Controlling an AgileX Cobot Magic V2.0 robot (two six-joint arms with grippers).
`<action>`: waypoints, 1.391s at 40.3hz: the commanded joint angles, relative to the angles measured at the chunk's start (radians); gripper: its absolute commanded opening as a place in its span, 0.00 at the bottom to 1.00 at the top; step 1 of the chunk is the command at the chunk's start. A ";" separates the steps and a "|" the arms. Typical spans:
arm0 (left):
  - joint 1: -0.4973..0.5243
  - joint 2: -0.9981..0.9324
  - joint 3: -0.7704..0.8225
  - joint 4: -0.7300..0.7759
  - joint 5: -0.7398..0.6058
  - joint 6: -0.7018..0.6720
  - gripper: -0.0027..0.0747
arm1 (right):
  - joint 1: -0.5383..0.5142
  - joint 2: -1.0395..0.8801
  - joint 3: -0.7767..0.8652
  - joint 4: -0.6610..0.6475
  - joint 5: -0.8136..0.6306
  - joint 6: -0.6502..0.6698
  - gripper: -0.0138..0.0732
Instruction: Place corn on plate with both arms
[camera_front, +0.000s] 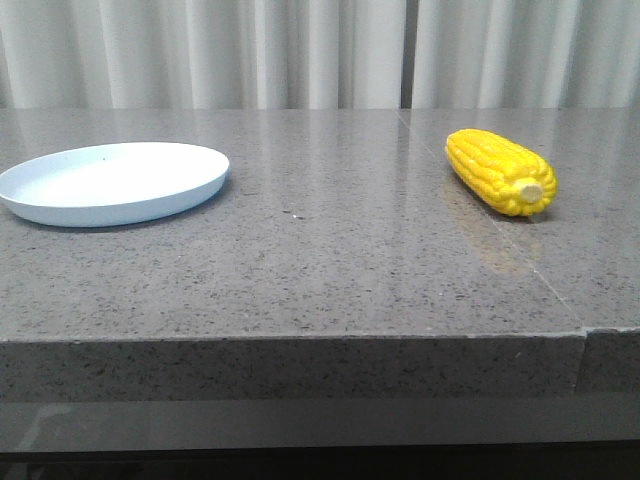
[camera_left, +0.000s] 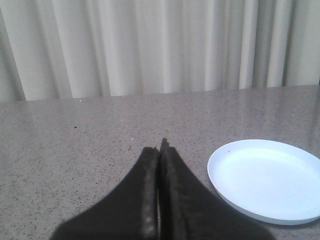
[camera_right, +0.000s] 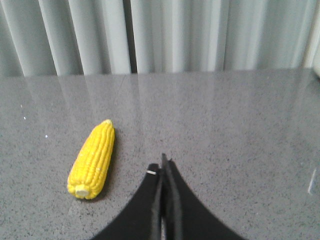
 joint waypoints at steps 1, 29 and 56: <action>0.002 0.024 -0.038 0.005 -0.070 -0.002 0.01 | -0.004 0.033 -0.039 0.002 -0.072 -0.008 0.08; 0.000 0.024 -0.034 -0.027 -0.091 0.011 0.23 | -0.004 0.032 -0.039 0.001 -0.131 -0.008 0.78; 0.000 0.353 -0.252 -0.100 0.106 0.027 0.63 | -0.004 0.032 -0.039 0.001 -0.131 -0.008 0.78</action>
